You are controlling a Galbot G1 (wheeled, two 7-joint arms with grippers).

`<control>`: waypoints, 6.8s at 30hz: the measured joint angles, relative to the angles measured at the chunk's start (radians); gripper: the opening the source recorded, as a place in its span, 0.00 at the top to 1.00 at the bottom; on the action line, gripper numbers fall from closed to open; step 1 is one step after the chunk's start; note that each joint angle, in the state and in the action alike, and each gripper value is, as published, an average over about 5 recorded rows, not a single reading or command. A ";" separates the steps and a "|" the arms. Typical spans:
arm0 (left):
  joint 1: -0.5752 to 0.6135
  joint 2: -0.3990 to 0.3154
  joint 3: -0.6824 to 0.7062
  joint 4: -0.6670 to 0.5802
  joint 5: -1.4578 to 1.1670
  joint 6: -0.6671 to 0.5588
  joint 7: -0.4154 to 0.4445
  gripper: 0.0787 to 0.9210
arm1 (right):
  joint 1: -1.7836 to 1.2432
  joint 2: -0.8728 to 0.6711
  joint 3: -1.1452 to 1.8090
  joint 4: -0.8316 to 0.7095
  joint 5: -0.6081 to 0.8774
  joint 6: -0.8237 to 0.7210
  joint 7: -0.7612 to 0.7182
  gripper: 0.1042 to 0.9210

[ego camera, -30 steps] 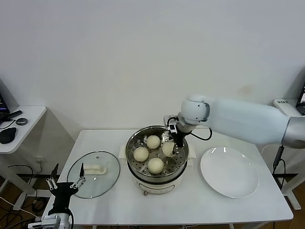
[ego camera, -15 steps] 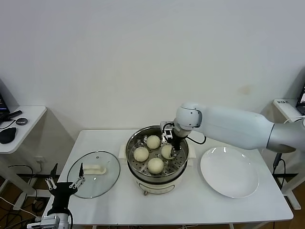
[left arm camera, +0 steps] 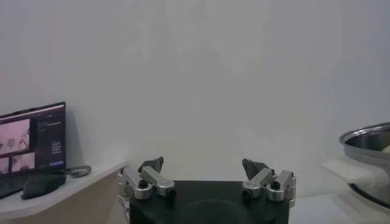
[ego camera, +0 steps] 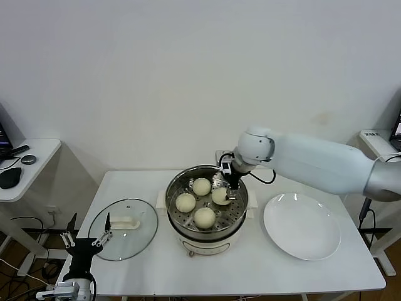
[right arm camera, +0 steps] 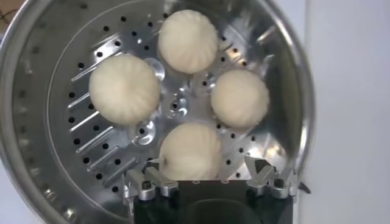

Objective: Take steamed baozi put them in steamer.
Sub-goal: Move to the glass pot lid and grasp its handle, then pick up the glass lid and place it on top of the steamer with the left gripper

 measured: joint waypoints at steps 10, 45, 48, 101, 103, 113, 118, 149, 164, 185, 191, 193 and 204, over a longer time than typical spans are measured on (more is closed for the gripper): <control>0.003 0.002 0.003 0.003 0.002 -0.002 0.005 0.12 | -0.057 -0.249 0.094 0.231 0.029 0.021 0.097 0.12; 0.006 -0.033 0.064 0.025 0.076 -0.018 -0.032 0.12 | -1.760 0.130 1.860 0.565 -0.199 0.687 0.662 0.12; 0.000 -0.025 0.055 0.043 0.148 0.004 -0.058 0.12 | -1.833 0.234 1.929 0.563 -0.211 0.711 0.664 0.12; -0.422 0.254 0.150 0.631 1.308 -0.109 -0.050 0.12 | -2.196 0.587 2.133 0.645 -0.229 0.728 0.731 0.12; -0.434 0.253 0.156 0.643 1.314 -0.110 -0.046 0.12 | -2.197 0.588 2.130 0.646 -0.232 0.729 0.731 0.12; -0.494 0.243 0.178 0.692 1.338 -0.121 -0.036 0.17 | -2.205 0.597 2.124 0.649 -0.236 0.735 0.728 0.12; -0.511 0.239 0.181 0.713 1.346 -0.128 -0.031 0.34 | -2.211 0.601 2.118 0.657 -0.238 0.736 0.728 0.12; -0.258 0.324 0.079 0.329 1.163 0.076 -0.038 0.90 | -2.198 0.553 2.065 0.626 -0.267 0.746 0.703 0.12; -0.216 0.442 0.110 -0.091 0.987 0.420 0.159 0.90 | -2.184 0.542 2.024 0.576 -0.320 0.774 0.702 0.12; -0.691 0.250 0.744 -0.033 1.269 0.696 0.387 0.90 | -2.154 0.557 1.981 0.488 -0.441 0.802 0.758 0.12; -0.736 0.176 0.812 0.021 1.335 0.707 0.398 0.90 | -2.155 0.551 1.978 0.484 -0.447 0.804 0.764 0.12; -0.742 0.158 0.826 0.038 1.351 0.708 0.399 0.90 | -2.155 0.550 1.978 0.483 -0.448 0.805 0.766 0.12; -0.748 0.109 0.862 0.106 1.395 0.699 0.378 0.90 | -2.154 0.551 1.975 0.477 -0.451 0.805 0.770 0.12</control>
